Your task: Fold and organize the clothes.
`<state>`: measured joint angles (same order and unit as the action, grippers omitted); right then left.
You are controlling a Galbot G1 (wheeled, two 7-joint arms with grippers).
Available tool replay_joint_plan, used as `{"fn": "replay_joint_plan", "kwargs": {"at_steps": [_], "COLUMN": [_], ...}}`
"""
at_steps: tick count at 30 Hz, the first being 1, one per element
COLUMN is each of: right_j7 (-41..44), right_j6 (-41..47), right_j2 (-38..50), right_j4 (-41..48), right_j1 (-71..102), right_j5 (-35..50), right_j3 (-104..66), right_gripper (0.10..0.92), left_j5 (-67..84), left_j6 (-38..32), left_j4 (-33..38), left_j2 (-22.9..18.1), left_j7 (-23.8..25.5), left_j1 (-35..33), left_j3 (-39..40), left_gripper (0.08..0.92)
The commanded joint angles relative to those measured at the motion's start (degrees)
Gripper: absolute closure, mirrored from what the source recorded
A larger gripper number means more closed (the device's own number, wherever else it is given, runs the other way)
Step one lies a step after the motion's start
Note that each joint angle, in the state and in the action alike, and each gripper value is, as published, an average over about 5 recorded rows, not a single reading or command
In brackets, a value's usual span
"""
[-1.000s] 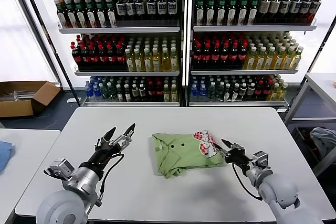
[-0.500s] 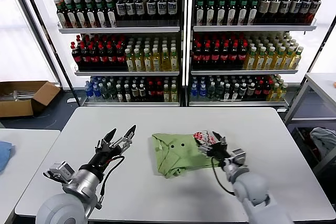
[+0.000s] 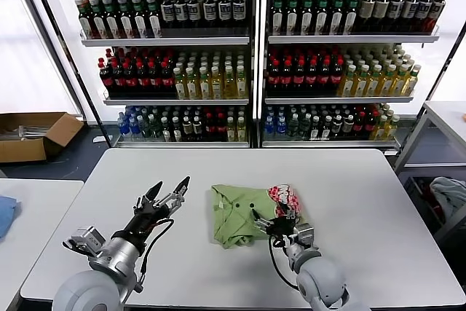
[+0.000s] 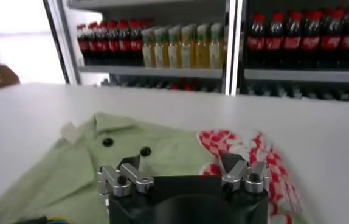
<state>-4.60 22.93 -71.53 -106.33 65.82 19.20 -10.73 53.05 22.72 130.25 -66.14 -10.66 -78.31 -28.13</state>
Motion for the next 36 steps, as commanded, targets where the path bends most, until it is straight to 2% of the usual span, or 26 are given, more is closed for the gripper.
{"fn": "replay_joint_plan", "kwargs": {"at_steps": [1,7,15,20,26,36], "right_j7": [-0.6,3.4,10.5,13.8,14.2,15.1], "right_j6": [-7.1,-11.5,-16.6,-19.4,-20.1,-21.3], "right_j2": [0.9,-0.9,-4.1,-6.9,-8.8,-10.4], "right_j4": [-17.8,-21.0,-21.7,-20.3,-19.2,-19.0], "right_j1": [10.8,18.5,26.3,29.1,30.7,32.4], "right_j5": [-1.6,-3.9,-3.3,-2.9,-2.3,0.7], "right_j3": [-10.8,-21.9,-35.4,-41.8,-44.3,-47.9], "right_gripper": [0.203,0.203,0.203,0.203,0.203,0.203], "left_j5": [-1.3,-5.4,-14.8,-18.2,-18.6,-18.3], "left_j6": [0.0,-0.2,-0.9,-1.2,-1.8,-2.1], "left_j4": [-0.3,-1.0,-1.5,-1.8,-1.9,-2.3], "left_j2": [0.1,-0.2,-0.1,-2.1,-4.3,-5.8], "left_j7": [0.8,3.2,10.1,13.2,14.8,16.1], "left_j1": [-0.2,-0.8,-4.4,-6.1,-8.0,-8.9], "left_j3": [0.1,-2.0,-7.2,-12.4,-17.0,-19.6], "left_gripper": [0.177,0.177,0.177,0.177,0.177,0.177]}}
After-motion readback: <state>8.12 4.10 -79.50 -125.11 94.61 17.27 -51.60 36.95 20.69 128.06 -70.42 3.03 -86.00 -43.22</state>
